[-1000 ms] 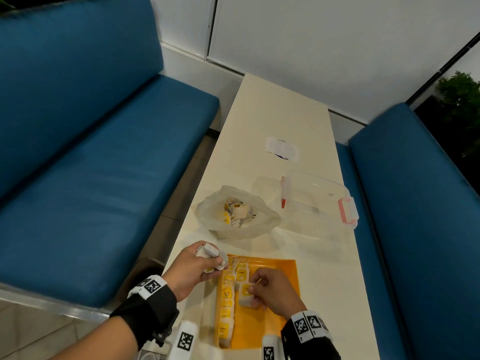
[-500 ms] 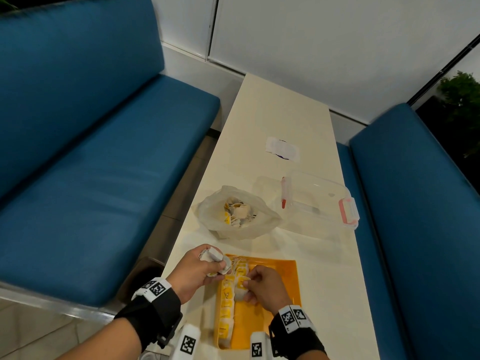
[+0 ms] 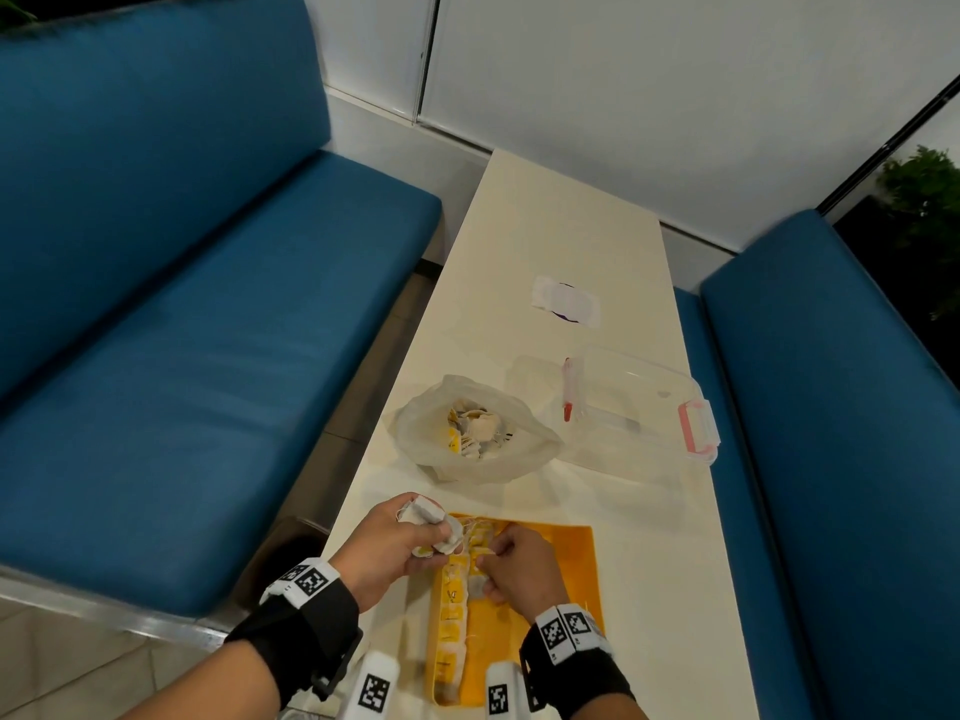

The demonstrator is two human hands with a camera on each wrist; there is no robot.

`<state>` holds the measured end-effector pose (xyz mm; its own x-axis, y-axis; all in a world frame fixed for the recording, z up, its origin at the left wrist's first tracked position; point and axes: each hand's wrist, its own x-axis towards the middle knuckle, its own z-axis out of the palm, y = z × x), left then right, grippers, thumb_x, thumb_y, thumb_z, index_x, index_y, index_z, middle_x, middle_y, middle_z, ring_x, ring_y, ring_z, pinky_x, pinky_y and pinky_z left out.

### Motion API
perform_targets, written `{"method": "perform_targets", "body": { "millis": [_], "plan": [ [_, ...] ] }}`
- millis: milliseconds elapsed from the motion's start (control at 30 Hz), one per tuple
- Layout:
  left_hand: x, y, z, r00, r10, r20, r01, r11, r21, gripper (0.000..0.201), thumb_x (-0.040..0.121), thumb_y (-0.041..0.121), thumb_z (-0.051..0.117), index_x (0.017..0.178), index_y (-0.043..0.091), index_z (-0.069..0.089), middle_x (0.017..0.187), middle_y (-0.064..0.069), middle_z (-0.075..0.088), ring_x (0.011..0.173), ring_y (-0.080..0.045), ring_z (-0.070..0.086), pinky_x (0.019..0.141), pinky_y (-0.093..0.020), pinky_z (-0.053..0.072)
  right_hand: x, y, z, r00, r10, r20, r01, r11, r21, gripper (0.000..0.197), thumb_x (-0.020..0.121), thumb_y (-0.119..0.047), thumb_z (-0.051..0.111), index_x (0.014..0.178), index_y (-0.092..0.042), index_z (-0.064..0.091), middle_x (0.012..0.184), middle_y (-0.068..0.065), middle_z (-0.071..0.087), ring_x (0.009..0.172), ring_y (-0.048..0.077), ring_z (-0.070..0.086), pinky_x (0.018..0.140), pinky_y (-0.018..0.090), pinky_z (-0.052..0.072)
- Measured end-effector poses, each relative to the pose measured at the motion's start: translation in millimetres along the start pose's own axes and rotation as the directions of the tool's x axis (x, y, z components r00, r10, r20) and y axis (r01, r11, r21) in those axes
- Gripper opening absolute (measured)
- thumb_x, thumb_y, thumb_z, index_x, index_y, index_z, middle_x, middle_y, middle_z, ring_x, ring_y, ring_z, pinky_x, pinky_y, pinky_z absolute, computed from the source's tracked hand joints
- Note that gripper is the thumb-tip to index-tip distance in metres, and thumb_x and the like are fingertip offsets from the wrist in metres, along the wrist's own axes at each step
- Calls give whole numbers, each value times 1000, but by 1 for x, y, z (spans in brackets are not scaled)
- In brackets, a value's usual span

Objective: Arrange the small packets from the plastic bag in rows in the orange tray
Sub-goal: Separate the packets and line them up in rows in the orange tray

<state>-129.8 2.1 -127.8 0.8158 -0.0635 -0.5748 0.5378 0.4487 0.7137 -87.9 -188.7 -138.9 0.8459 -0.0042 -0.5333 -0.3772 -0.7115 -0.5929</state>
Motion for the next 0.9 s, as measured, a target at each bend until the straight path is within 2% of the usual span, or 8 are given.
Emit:
{"method": "perform_targets", "body": {
  "millis": [100, 167, 267, 333, 433, 733, 800, 900],
  "plan": [
    [0, 4, 1, 999, -34, -18, 33, 999, -39, 33, 86, 0, 76, 117, -4, 63, 118, -27, 68, 107, -38, 71, 79, -39, 62, -9, -5, -5, 994, -100, -47, 95, 991, -90, 21, 80, -23, 75, 82, -23, 54, 80, -2, 65, 70, 16, 66, 59, 26, 51],
    [-2, 7, 4, 999, -52, -13, 51, 996, -67, 29, 89, 3, 74, 116, -3, 64, 115, -24, 71, 106, -35, 72, 77, -38, 62, -19, -10, -10, 956, -284, -75, 271, 952, -143, 21, 82, -20, 73, 85, -28, 54, 85, -8, 60, 75, 8, 60, 63, 18, 47],
    [-3, 11, 8, 997, -75, 5, 75, 994, -83, 20, 93, 7, 70, 112, 0, 65, 105, -21, 75, 97, -30, 74, 80, -40, 62, -35, -16, -11, 803, -596, -18, 586, 794, -162, 18, 87, -17, 69, 91, -31, 58, 96, -16, 51, 79, 6, 59, 69, 18, 50],
    [-3, 12, 9, 996, -85, 18, 86, 994, -70, 19, 95, 9, 67, 113, 0, 65, 104, -21, 74, 94, -28, 74, 83, -41, 62, -37, -14, -9, 729, -683, 45, 676, 708, -205, 17, 89, -19, 65, 98, -33, 61, 99, -19, 45, 80, 3, 58, 70, 18, 50],
    [-5, 12, 12, 995, -98, 30, 100, 994, -48, 21, 97, 10, 66, 115, -1, 66, 110, -24, 73, 95, -30, 74, 80, -40, 63, -34, -9, -7, 705, -707, 53, 688, 665, -290, 17, 91, -26, 63, 106, -34, 64, 101, -19, 41, 81, 0, 55, 68, 14, 48],
    [-10, 13, 12, 993, -107, 45, 109, 993, -46, 23, 97, 12, 66, 116, -1, 67, 100, -18, 74, 88, -27, 74, 78, -39, 63, -42, -10, -2, 614, -789, 1, 731, 568, -379, 14, 95, -34, 57, 105, -34, 66, 93, -9, 52, 71, 8, 57, 54, 24, 49],
    [-13, 13, 12, 992, -113, 47, 115, 992, -48, 20, 98, 12, 65, 114, 0, 67, 95, -17, 75, 86, -28, 75, 81, -41, 63, -44, -13, -3, 627, -778, -44, 715, 597, -363, 14, 94, -32, 57, 103, -31, 67, 90, -11, 55, 70, 6, 58, 56, 25, 50],
    [-14, 14, 11, 993, -119, 20, 120, 991, -51, 23, 97, 16, 67, 116, 3, 65, 99, -21, 75, 92, -36, 76, 78, -39, 64, -45, -17, -9, 703, -696, -149, 643, 710, -287, 8, 90, -30, 61, 94, -30, 68, 84, -15, 61, 67, 4, 59, 60, 23, 51]
  ]
}}
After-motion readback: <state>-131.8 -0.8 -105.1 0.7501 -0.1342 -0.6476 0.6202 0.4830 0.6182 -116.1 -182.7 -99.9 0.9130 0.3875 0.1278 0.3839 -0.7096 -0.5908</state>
